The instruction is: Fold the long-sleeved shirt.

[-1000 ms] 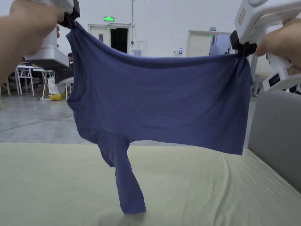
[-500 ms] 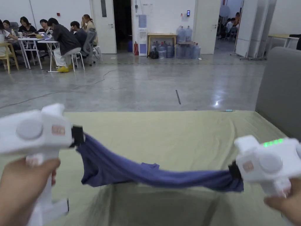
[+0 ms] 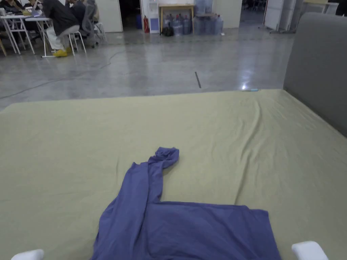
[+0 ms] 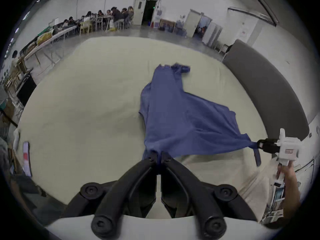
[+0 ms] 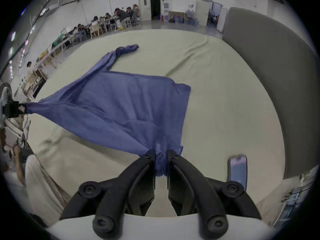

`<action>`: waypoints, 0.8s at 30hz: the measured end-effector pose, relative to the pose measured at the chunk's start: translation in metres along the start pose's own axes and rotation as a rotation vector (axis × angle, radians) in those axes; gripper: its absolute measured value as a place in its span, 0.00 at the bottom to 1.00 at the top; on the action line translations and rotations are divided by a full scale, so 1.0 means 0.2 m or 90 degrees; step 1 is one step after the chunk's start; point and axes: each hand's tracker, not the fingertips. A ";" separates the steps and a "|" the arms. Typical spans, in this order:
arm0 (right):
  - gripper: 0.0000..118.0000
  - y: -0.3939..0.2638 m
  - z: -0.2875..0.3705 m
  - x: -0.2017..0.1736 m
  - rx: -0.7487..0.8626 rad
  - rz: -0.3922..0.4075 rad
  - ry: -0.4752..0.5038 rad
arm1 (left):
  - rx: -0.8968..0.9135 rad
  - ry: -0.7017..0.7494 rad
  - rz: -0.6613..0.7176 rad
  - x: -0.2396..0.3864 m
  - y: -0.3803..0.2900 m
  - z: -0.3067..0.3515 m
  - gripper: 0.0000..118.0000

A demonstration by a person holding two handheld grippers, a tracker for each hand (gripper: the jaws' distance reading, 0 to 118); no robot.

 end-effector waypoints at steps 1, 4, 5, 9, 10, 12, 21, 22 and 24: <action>0.12 -0.05 0.00 0.00 -0.012 0.011 -0.009 | -0.010 0.006 0.001 -0.03 -0.05 0.02 0.01; 0.12 -0.18 0.00 0.03 -0.049 -0.017 0.006 | -0.039 0.005 0.013 -0.12 -0.18 0.05 0.01; 0.12 -0.21 0.00 0.04 -0.062 -0.027 0.011 | -0.051 0.003 0.015 -0.13 -0.21 0.04 0.01; 0.12 -0.31 -0.02 0.02 -0.120 0.000 0.002 | -0.112 0.000 0.009 -0.14 -0.35 0.00 0.01; 0.12 -0.32 -0.04 0.00 -0.134 0.007 -0.002 | -0.127 0.002 0.009 -0.14 -0.38 -0.02 0.01; 0.12 -0.34 -0.09 0.00 -0.160 0.004 -0.009 | -0.152 0.012 0.001 -0.14 -0.41 -0.10 0.01; 0.12 -0.32 -0.27 -0.01 -0.233 0.021 -0.021 | -0.271 0.035 0.066 -0.24 -0.54 -0.41 0.01; 0.12 -0.32 -0.29 -0.01 -0.238 0.024 -0.017 | -0.275 0.035 0.059 -0.24 -0.55 -0.43 0.01; 0.15 -0.32 -0.30 0.00 -0.235 0.027 -0.009 | -0.271 0.041 0.064 -0.23 -0.54 -0.44 0.01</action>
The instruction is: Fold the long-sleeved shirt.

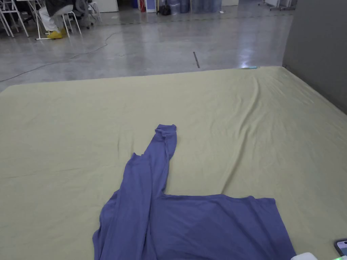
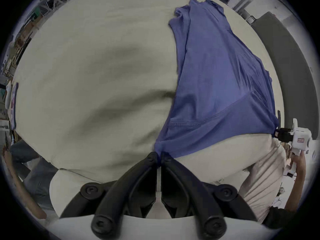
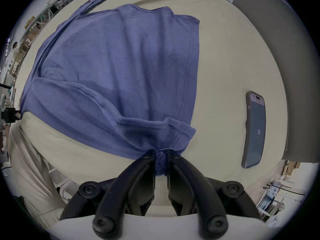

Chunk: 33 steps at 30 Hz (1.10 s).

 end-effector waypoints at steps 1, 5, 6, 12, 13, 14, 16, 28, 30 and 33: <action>0.30 0.00 0.01 0.00 0.004 0.008 0.004 | -0.004 0.000 0.006 0.00 0.01 0.00 0.01; 1.00 -0.04 0.20 0.11 0.018 0.043 -0.007 | 0.103 0.011 0.047 0.05 -0.01 0.23 0.85; 1.00 -0.06 0.34 0.13 0.084 0.044 -0.004 | 0.160 0.004 0.021 0.08 -0.02 0.30 1.00; 0.96 -0.05 0.66 0.16 0.179 -0.095 0.069 | 0.155 -0.073 -0.058 0.30 -0.05 0.43 0.98; 0.70 -0.05 0.66 0.15 0.178 -0.104 0.104 | 0.118 -0.061 -0.056 0.33 -0.06 0.39 0.51; 0.22 -0.03 0.65 0.10 0.180 -0.107 0.133 | 0.115 -0.059 -0.056 0.37 -0.07 0.37 0.00; 0.02 -0.02 0.58 -0.02 0.190 -0.103 0.117 | 0.122 -0.057 -0.049 0.44 -0.02 0.24 0.00; 0.02 0.07 0.29 -0.44 0.107 -0.026 0.345 | 0.222 -0.082 -0.196 1.01 1.71 0.18 0.00; 0.02 0.09 0.28 -0.45 0.093 -0.034 0.371 | 0.219 -0.056 -0.217 1.14 2.01 0.09 0.00; 0.02 0.10 0.25 -0.46 0.087 -0.034 0.367 | 0.180 -0.029 -0.168 1.23 2.31 -0.07 0.00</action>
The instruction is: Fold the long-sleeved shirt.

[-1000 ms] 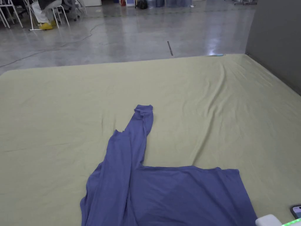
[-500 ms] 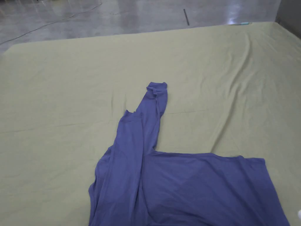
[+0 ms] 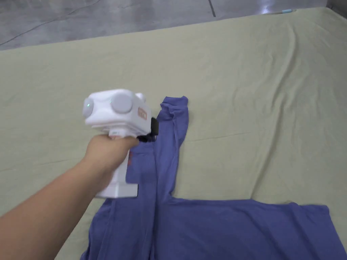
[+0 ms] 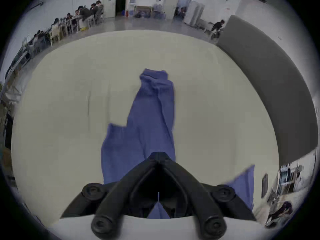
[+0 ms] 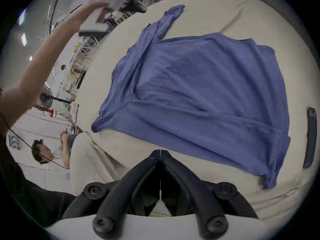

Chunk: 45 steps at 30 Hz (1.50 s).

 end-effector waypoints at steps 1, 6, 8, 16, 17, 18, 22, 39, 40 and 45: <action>0.02 0.00 0.00 0.01 -0.003 -0.002 0.001 | -0.009 0.000 -0.004 0.00 0.05 -0.06 0.00; 0.02 -0.01 -0.06 0.09 -0.024 -0.034 0.010 | -0.029 0.033 0.012 0.01 0.18 -0.29 0.00; 0.02 -0.02 -0.06 0.12 -0.024 -0.042 0.010 | -0.038 0.002 0.021 0.03 0.22 -0.38 0.00; 0.02 -0.05 -0.06 0.11 -0.038 -0.039 0.017 | 0.004 0.037 0.060 -0.09 0.38 -0.55 1.00; 0.02 -0.05 -0.07 0.11 -0.042 -0.045 0.021 | 0.005 0.027 0.063 -0.12 0.37 -0.57 1.00; 0.02 -0.06 -0.07 0.12 -0.046 -0.051 0.024 | -0.006 0.008 0.063 -0.01 0.40 -0.66 1.00; 0.02 -0.10 -0.09 0.13 -0.056 -0.061 0.016 | -0.020 0.161 -0.053 0.03 0.35 -0.61 0.43; 0.02 -0.06 0.14 -0.04 0.024 0.047 -0.005 | 0.111 -0.017 -0.098 0.00 -0.39 0.78 0.00; 0.02 -0.07 0.16 -0.05 0.027 0.053 -0.004 | 0.114 -0.020 -0.120 0.03 -0.50 0.85 0.00; 0.02 -0.11 0.22 -0.14 0.042 0.082 -0.014 | 0.099 -0.024 -0.148 0.11 -1.09 1.06 0.00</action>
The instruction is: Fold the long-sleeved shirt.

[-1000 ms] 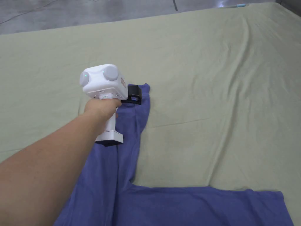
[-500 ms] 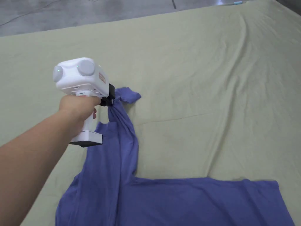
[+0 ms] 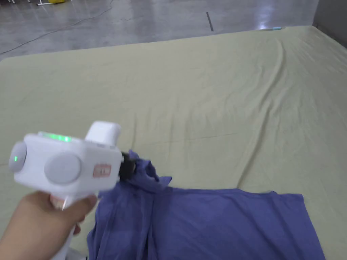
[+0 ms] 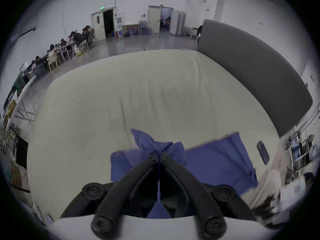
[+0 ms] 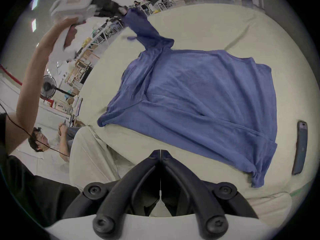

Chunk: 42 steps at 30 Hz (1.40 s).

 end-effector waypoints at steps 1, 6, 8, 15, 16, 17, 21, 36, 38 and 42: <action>0.02 0.00 0.01 -0.01 0.000 0.005 -0.003 | 0.001 0.003 0.004 0.01 -0.10 0.02 0.00; 0.02 -0.05 0.04 -0.09 0.005 0.029 -0.015 | -0.037 0.019 0.110 0.13 -0.62 0.03 0.00; 0.02 -0.06 0.05 -0.11 0.002 0.031 -0.019 | -0.068 0.018 0.145 0.15 -0.78 -0.04 0.00; 0.02 -0.09 0.06 -0.15 -0.008 0.050 -0.034 | -0.142 0.084 0.212 0.12 -1.12 -0.37 0.38; 0.02 -0.09 0.06 -0.15 -0.010 0.048 -0.036 | -0.155 0.105 0.218 0.09 -1.15 -0.41 0.90; 0.02 -0.09 0.06 -0.15 -0.013 0.046 -0.038 | -0.150 0.091 0.228 0.07 -1.17 -0.43 1.00; 0.02 -0.07 0.10 -0.13 0.000 0.045 -0.044 | -0.111 0.010 0.268 0.07 -1.12 -0.27 1.00; 0.02 0.01 -0.10 0.02 -0.025 -0.046 -0.018 | -0.083 0.037 0.295 -0.20 -0.91 -0.14 0.00; 0.02 0.01 -0.13 0.03 -0.033 -0.051 -0.015 | -0.054 0.062 0.284 -0.32 -0.72 -0.27 0.09; 0.02 0.02 -0.16 0.07 -0.049 -0.061 -0.018 | -0.069 0.086 0.284 -0.58 -0.32 -0.57 0.99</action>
